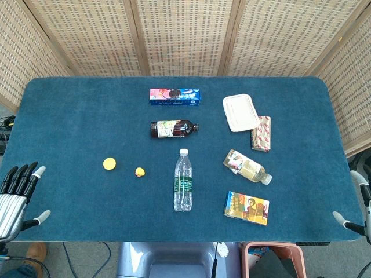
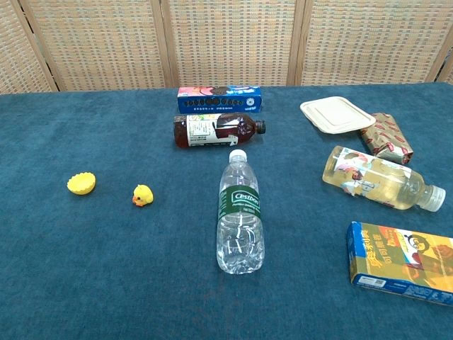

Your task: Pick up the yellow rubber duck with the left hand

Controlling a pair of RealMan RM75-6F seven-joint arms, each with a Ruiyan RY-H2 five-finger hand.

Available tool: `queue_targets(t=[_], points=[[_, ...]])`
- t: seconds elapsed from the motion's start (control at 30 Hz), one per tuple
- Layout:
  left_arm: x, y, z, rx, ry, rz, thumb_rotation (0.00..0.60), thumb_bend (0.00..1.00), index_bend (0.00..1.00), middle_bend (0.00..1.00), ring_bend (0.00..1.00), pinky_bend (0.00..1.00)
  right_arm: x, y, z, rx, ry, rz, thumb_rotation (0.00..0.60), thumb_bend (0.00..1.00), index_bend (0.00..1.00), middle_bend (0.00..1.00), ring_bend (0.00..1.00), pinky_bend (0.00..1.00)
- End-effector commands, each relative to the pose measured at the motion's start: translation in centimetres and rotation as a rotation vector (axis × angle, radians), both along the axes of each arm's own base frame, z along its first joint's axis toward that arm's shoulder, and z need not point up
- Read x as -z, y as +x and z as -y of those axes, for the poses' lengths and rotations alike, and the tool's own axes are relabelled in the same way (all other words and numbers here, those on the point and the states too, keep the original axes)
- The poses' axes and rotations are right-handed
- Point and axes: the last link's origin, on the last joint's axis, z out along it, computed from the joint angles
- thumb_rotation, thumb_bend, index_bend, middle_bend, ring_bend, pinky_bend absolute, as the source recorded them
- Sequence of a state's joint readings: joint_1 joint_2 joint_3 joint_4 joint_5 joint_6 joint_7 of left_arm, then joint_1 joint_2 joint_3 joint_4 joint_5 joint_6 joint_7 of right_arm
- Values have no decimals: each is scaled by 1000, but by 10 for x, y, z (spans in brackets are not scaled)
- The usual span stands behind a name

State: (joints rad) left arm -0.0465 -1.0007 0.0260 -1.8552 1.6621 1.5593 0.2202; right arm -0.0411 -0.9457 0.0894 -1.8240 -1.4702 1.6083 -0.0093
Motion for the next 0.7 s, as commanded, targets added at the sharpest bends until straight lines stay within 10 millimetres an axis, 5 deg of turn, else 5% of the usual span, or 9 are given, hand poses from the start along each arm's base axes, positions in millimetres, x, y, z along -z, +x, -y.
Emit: queue_targets(t=[0.03,0.23,0.37,0.53,0.7], points=[[0,0,0,-2,0,-1,600,0,0,0,0,0,0,0,0,1,2,1,600,0,0,0,0,0],[3,3,-5,1,-20,-6,600,0,0,0,0,0,0,-1,-2,6,6,19,600,0,0,0,0,0],[24,20,-39,46,-78,31,600,0,0,0,0,0,-3,-3,-1,12,7,44,600,0,0,0,0,0],[75,50,-103,122,-229,5,600,8,8,0,0,0,-6,-9,4,29,10,63,600,0,0,0,0,0],[122,76,-143,123,-337,35,600,99,201,0,0,0,-8,-18,8,66,10,82,600,0,0,0,0,0]])
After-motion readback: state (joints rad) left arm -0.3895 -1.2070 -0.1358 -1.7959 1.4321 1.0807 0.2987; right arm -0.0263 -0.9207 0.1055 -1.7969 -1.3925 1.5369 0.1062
